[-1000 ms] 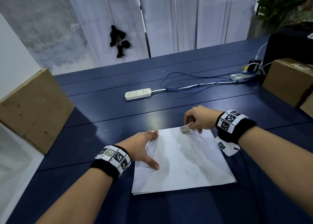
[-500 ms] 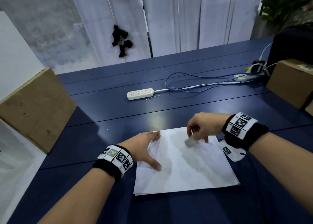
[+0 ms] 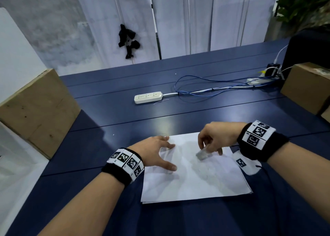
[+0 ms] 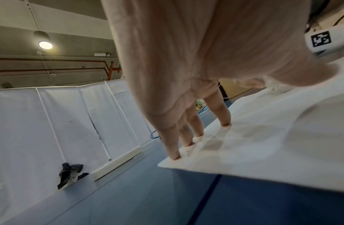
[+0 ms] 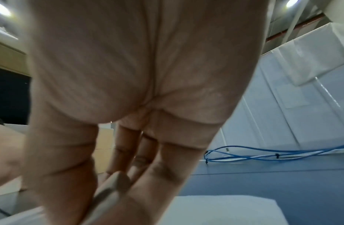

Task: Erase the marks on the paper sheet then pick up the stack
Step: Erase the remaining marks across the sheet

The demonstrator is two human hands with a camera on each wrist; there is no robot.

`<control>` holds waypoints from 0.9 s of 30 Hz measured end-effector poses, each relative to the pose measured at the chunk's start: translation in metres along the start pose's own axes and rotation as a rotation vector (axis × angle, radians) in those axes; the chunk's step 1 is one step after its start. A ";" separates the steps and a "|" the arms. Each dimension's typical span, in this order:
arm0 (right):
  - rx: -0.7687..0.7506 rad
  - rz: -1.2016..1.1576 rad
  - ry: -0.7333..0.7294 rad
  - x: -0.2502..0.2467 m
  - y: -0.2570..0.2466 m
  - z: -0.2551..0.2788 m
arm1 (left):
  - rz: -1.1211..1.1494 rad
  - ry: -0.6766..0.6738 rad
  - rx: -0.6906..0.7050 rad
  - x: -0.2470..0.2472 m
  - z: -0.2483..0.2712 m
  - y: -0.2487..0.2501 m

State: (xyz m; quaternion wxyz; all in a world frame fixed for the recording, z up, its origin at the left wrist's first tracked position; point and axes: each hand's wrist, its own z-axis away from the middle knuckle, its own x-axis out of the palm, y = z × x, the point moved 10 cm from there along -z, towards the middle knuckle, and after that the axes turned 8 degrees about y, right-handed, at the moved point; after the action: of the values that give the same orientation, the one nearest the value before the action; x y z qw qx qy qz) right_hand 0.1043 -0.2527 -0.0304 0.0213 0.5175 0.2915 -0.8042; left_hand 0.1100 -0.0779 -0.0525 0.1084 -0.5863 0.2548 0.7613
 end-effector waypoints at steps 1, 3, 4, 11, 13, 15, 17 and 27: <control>0.007 0.026 0.049 -0.006 0.002 -0.004 | -0.009 0.011 -0.009 -0.002 -0.001 0.003; 0.050 0.057 0.213 -0.026 0.012 -0.016 | -0.054 0.024 -0.026 -0.005 -0.004 0.009; 0.072 0.053 0.272 -0.032 0.018 -0.020 | -0.088 0.025 -0.029 -0.005 -0.006 0.012; -0.005 0.038 0.020 -0.003 -0.004 0.005 | -0.155 -0.015 -0.027 0.002 -0.016 0.023; -0.018 0.084 0.030 -0.004 -0.005 0.003 | -0.149 -0.023 -0.010 0.002 -0.018 0.027; 0.027 0.081 0.201 -0.025 0.005 -0.011 | -0.133 -0.030 0.010 0.002 -0.019 0.031; 0.066 0.075 0.328 -0.042 0.014 -0.019 | -0.128 -0.037 0.019 0.003 -0.020 0.032; 0.034 0.009 0.133 -0.014 0.009 -0.002 | -0.116 -0.021 0.018 0.008 -0.022 0.026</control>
State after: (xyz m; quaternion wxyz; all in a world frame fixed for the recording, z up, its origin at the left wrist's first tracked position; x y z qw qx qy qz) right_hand 0.1155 -0.2634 -0.0230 -0.0035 0.5716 0.2763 -0.7726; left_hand 0.1140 -0.1128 -0.0572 0.1604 -0.5912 0.2262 0.7573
